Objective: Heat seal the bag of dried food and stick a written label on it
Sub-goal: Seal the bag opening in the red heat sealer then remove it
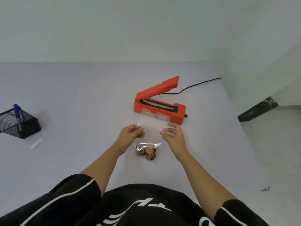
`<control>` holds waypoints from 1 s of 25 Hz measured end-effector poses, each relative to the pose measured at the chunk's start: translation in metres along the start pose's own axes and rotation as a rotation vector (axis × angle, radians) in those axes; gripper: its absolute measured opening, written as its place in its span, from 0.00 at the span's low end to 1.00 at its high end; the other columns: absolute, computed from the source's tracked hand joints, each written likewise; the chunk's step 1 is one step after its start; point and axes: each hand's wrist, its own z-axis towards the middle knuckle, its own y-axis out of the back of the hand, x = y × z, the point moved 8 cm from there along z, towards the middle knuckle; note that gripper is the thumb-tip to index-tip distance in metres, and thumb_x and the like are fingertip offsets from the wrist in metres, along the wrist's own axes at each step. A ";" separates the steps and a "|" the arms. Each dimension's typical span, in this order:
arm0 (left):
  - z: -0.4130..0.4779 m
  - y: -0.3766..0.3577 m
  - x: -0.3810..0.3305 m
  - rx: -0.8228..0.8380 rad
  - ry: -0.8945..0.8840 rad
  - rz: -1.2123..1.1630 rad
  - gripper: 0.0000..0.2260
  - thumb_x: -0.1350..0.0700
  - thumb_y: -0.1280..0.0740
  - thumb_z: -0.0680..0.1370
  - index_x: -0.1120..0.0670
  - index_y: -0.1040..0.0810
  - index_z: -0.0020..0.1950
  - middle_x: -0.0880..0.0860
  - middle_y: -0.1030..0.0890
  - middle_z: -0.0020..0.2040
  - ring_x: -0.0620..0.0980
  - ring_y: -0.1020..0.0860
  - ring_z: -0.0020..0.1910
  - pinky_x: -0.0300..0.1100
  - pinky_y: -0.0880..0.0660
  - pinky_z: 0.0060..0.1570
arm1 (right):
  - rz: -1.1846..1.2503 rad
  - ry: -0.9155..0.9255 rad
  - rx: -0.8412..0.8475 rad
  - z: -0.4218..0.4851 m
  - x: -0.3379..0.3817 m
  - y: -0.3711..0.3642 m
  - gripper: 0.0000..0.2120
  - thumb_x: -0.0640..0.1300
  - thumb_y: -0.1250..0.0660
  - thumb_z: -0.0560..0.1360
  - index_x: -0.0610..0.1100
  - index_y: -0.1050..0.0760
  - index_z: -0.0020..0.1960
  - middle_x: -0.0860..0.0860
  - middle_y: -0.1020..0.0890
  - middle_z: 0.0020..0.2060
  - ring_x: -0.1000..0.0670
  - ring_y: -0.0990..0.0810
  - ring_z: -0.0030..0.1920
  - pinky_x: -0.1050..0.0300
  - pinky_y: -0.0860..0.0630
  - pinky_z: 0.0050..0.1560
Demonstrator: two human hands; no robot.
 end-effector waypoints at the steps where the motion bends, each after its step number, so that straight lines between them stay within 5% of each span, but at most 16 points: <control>1: 0.003 -0.005 -0.003 -0.012 -0.011 0.008 0.05 0.60 0.35 0.78 0.60 0.21 0.48 0.56 0.18 0.41 0.51 0.19 0.41 0.43 0.24 0.52 | 0.040 -0.007 -0.020 0.003 0.002 0.006 0.21 0.38 0.31 0.73 0.48 0.36 0.61 0.49 0.20 0.46 0.49 0.18 0.49 0.60 0.23 0.50; 7: 0.015 -0.020 -0.016 -0.115 0.022 0.031 0.10 0.54 0.36 0.79 0.60 0.19 0.46 0.55 0.17 0.41 0.48 0.18 0.40 0.39 0.27 0.48 | 0.010 -0.045 -0.160 0.026 0.008 0.026 0.24 0.41 0.31 0.73 0.46 0.42 0.62 0.49 0.18 0.41 0.50 0.19 0.43 0.54 0.22 0.52; 15: 0.029 -0.019 -0.017 -0.266 0.095 0.011 0.09 0.55 0.34 0.77 0.59 0.19 0.43 0.54 0.19 0.35 0.48 0.20 0.36 0.50 0.30 0.64 | 0.050 -0.124 -0.315 0.038 0.005 0.028 0.17 0.42 0.32 0.73 0.44 0.41 0.50 0.51 0.19 0.36 0.49 0.19 0.40 0.54 0.23 0.47; 21: 0.035 -0.017 -0.021 -0.289 0.070 0.057 0.09 0.56 0.34 0.77 0.59 0.20 0.41 0.54 0.20 0.34 0.48 0.21 0.34 0.47 0.25 0.57 | -0.077 -0.110 -0.260 0.043 0.008 0.032 0.16 0.46 0.32 0.73 0.44 0.40 0.48 0.50 0.20 0.36 0.48 0.22 0.39 0.56 0.24 0.42; 25: 0.038 -0.016 -0.023 -0.288 0.070 0.086 0.09 0.57 0.35 0.77 0.60 0.20 0.40 0.54 0.20 0.35 0.48 0.21 0.34 0.44 0.25 0.51 | -0.216 0.116 -0.433 0.037 0.050 0.053 0.09 0.43 0.37 0.76 0.41 0.36 0.46 0.51 0.26 0.35 0.50 0.26 0.35 0.60 0.31 0.34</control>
